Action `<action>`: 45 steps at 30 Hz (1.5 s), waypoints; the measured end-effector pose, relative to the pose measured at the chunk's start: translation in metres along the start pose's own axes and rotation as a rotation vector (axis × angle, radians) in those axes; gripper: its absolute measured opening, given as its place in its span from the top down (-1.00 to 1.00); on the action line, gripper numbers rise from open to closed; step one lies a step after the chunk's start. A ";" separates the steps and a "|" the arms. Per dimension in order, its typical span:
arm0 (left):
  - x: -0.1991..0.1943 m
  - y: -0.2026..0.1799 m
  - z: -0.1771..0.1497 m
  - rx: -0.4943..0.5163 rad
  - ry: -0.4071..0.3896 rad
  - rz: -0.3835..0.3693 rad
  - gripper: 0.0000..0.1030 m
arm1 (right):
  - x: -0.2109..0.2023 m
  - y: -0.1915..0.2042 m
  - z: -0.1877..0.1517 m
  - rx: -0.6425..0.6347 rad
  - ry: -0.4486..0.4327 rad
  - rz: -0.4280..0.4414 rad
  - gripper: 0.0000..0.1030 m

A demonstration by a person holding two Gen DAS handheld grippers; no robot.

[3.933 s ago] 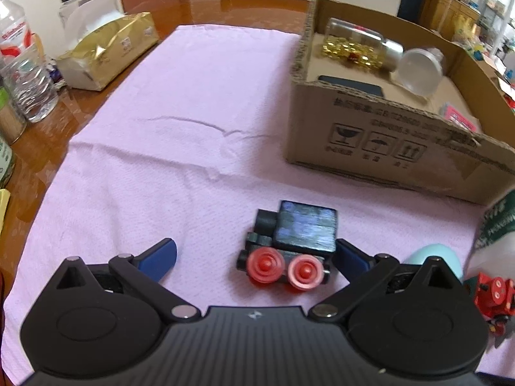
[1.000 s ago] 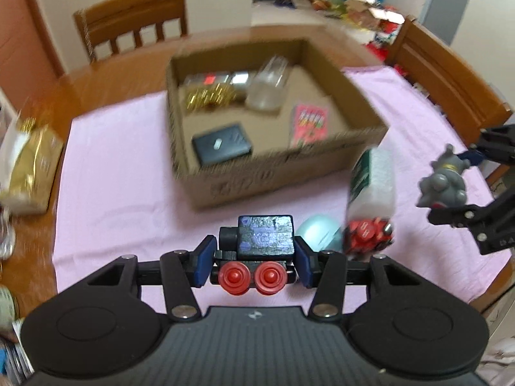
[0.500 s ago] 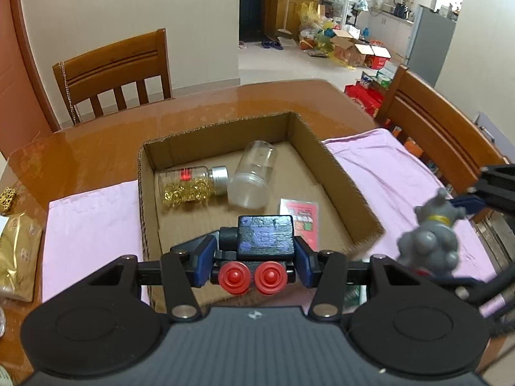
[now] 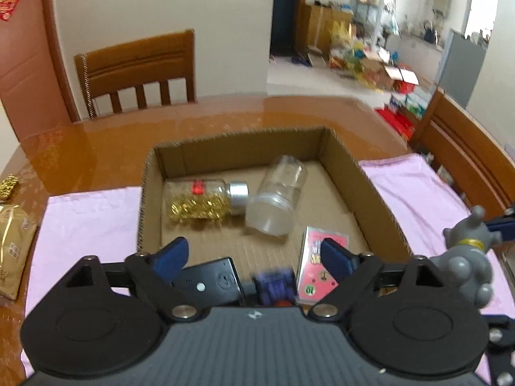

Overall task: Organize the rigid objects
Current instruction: 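Carry both into the box and open both grippers to release them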

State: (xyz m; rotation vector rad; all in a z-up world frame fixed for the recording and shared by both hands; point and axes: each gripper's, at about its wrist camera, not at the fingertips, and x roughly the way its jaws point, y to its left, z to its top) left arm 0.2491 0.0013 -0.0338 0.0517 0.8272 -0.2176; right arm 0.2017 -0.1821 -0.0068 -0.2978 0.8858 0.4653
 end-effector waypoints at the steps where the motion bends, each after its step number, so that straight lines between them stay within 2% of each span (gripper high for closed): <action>1: -0.005 0.002 0.000 -0.007 -0.007 0.002 -0.83 | 0.002 -0.001 0.002 -0.001 0.002 -0.002 -0.46; 4: -0.019 0.009 -0.003 -0.027 -0.044 0.016 -0.95 | 0.008 -0.004 0.006 -0.002 0.007 -0.006 -0.46; 8: -0.037 0.019 -0.013 -0.057 -0.057 0.052 -0.96 | 0.019 -0.010 0.018 -0.007 0.015 -0.009 -0.46; 14: -0.057 0.033 -0.032 -0.106 -0.040 0.103 -0.96 | 0.042 -0.021 0.041 -0.014 0.027 -0.017 -0.46; 18: -0.067 0.039 -0.047 -0.095 -0.021 0.128 -0.96 | 0.057 -0.029 0.059 -0.024 0.037 -0.016 -0.47; 24: -0.078 0.046 -0.063 -0.105 0.002 0.148 -0.96 | 0.090 -0.034 0.081 -0.058 0.065 -0.069 -0.48; 27: -0.081 0.050 -0.066 -0.100 -0.002 0.165 -0.96 | 0.107 -0.040 0.086 -0.071 0.069 -0.090 -0.71; 28: -0.083 0.050 -0.068 -0.100 -0.003 0.168 -0.96 | 0.109 -0.042 0.087 -0.071 0.065 -0.107 -0.89; 29: -0.084 0.051 -0.069 -0.104 -0.005 0.170 -0.96 | 0.110 -0.042 0.087 -0.071 0.059 -0.118 -1.00; 37: -0.081 0.054 -0.073 -0.114 0.014 0.163 -0.96 | 0.091 -0.042 0.080 -0.050 0.029 -0.125 -1.00; 45: -0.082 0.049 -0.075 -0.124 0.000 0.167 -0.96 | 0.070 -0.042 0.055 0.030 0.034 -0.146 -1.00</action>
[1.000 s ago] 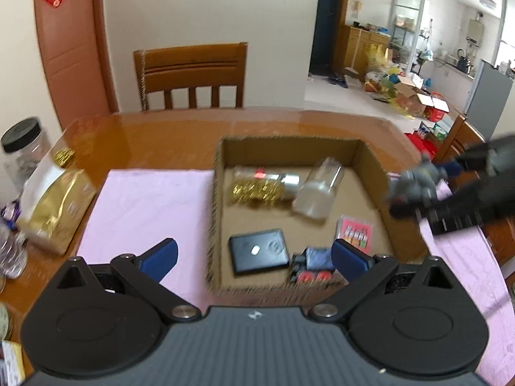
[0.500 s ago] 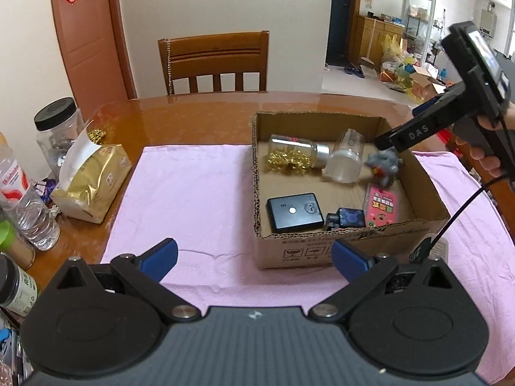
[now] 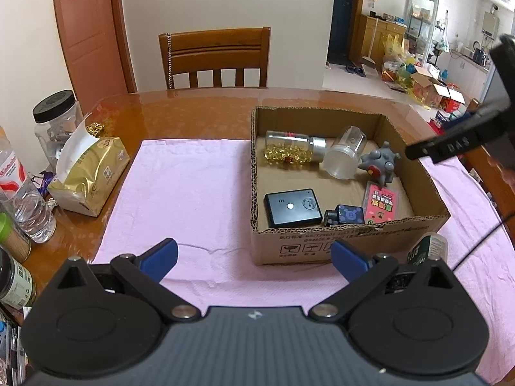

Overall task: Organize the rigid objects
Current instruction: 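Carry both into the box and open both grippers to release them, then move the left gripper to the correction-tape roller while the right gripper approaches the white swab tub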

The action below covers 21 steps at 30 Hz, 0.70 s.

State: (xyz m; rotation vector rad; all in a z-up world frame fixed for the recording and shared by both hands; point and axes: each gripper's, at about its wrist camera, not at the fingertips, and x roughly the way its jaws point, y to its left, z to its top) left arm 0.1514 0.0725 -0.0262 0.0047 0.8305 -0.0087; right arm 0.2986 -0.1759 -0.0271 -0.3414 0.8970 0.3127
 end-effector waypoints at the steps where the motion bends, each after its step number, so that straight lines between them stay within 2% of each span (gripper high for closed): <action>1: 0.000 0.000 -0.001 -0.001 -0.006 0.000 -0.96 | -0.003 0.000 -0.005 0.018 0.005 -0.003 -1.00; 4: -0.001 -0.002 -0.007 0.004 -0.018 0.018 -0.96 | -0.011 0.001 -0.022 0.072 0.021 -0.002 -1.00; 8: 0.002 -0.001 -0.016 -0.011 0.004 0.014 -0.96 | -0.021 0.009 -0.052 0.143 0.034 -0.015 -1.00; 12: 0.005 -0.002 -0.026 -0.021 0.026 -0.006 -0.96 | -0.019 0.015 -0.076 0.251 0.074 0.026 -1.00; 21: 0.005 -0.008 -0.038 -0.033 0.059 -0.021 -0.96 | 0.005 0.035 -0.088 0.274 0.127 0.057 -1.00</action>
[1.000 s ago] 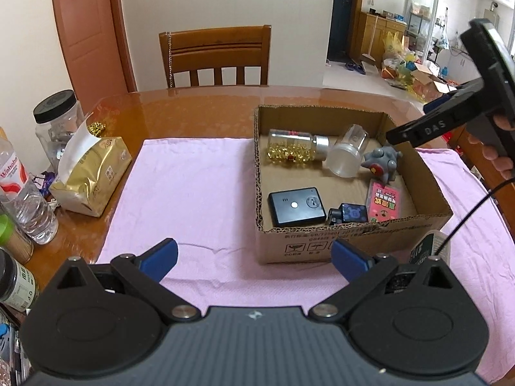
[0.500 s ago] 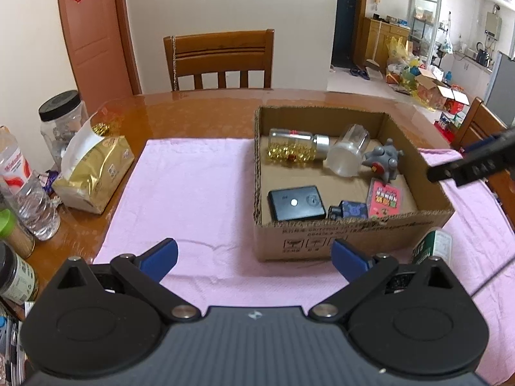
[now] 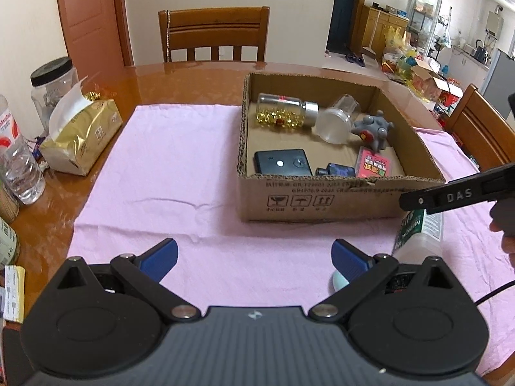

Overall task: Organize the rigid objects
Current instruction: 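Move the left gripper to the correction-tape roller while the right gripper approaches the white swab tub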

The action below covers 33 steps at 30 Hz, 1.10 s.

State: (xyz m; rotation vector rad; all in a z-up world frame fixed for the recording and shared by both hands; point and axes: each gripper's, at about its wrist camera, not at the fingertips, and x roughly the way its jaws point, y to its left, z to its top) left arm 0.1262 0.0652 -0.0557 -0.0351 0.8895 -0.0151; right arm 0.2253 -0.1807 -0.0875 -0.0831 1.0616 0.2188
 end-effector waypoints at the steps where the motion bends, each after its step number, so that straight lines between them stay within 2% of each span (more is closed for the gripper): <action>1: 0.000 0.000 -0.001 -0.002 0.003 0.000 -0.96 | 0.002 -0.001 -0.001 0.006 0.005 0.000 -1.00; 15: 0.000 -0.006 -0.005 -0.005 0.012 -0.021 -0.96 | -0.008 -0.037 -0.043 0.066 0.060 -0.047 -1.00; 19: 0.000 -0.008 -0.006 -0.002 0.013 -0.029 -0.96 | -0.017 -0.045 -0.055 0.066 0.055 -0.002 -1.00; 27: 0.001 -0.011 -0.012 0.008 0.028 -0.041 -0.96 | -0.037 -0.034 -0.085 -0.197 0.047 0.052 -1.00; 33: 0.003 -0.018 -0.022 0.038 0.063 -0.058 -0.96 | -0.017 -0.020 -0.105 -0.348 0.075 0.009 -1.00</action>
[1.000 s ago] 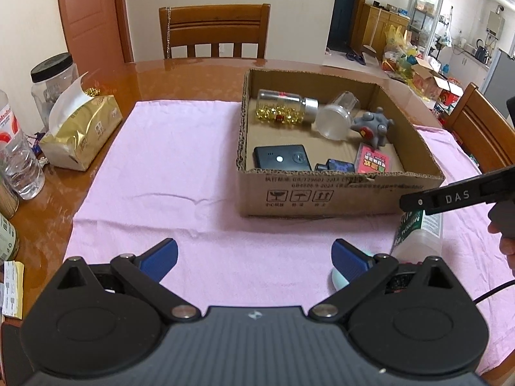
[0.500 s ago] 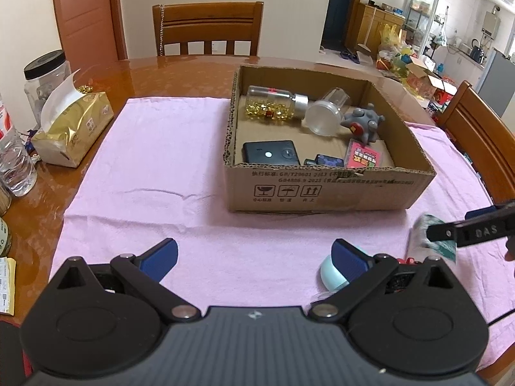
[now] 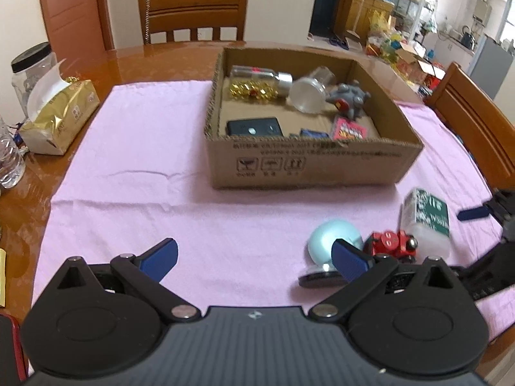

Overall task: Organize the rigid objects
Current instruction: 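Move the left gripper to the correction-tape roller while the right gripper approaches the white swab tub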

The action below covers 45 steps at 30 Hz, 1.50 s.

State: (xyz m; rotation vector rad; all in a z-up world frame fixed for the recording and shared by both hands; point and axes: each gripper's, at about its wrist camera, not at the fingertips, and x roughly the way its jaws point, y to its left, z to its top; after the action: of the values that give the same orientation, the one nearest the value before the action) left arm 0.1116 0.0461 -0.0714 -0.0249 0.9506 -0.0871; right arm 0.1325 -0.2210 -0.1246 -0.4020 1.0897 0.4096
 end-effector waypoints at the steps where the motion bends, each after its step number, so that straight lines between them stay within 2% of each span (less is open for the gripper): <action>1: 0.000 -0.002 -0.002 0.008 0.004 -0.002 -0.96 | 0.004 0.000 0.001 -0.009 0.000 -0.004 -1.00; 8: 0.005 -0.017 -0.012 0.057 0.043 -0.012 -0.96 | 0.026 -0.021 0.020 0.081 -0.010 0.003 -1.00; 14: 0.023 -0.026 -0.006 0.034 0.042 0.004 -0.96 | 0.033 -0.029 0.019 0.134 -0.022 0.048 -1.00; 20: 0.049 -0.031 -0.002 0.011 0.070 0.042 -0.96 | 0.029 -0.025 0.015 0.145 -0.047 0.039 -1.00; 27: 0.036 -0.031 -0.023 -0.014 0.107 0.084 -0.96 | 0.029 -0.026 0.015 0.143 -0.046 0.040 -1.00; 31: 0.021 -0.042 -0.031 -0.008 0.103 0.056 -0.96 | 0.029 -0.026 0.012 0.127 -0.063 0.048 -1.00; 35: 0.024 -0.061 -0.038 0.052 0.131 -0.001 -0.96 | 0.027 -0.028 0.008 0.096 -0.078 0.064 -1.00; 37: 0.030 -0.066 -0.043 0.065 0.139 0.005 -0.96 | 0.025 -0.028 0.004 0.074 -0.076 0.075 -1.00; 41: 0.037 -0.069 -0.051 0.035 0.146 -0.023 -0.97 | 0.020 -0.030 -0.005 0.093 -0.060 0.065 -1.00; 45: 0.039 -0.080 -0.051 0.028 0.135 -0.016 -0.97 | 0.015 -0.029 -0.014 0.105 -0.065 0.056 -1.00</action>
State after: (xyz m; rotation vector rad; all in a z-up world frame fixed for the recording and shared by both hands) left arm 0.0878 -0.0358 -0.1279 -0.0006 1.0841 -0.1176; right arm 0.1428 -0.2515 -0.1408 -0.2641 1.0555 0.4109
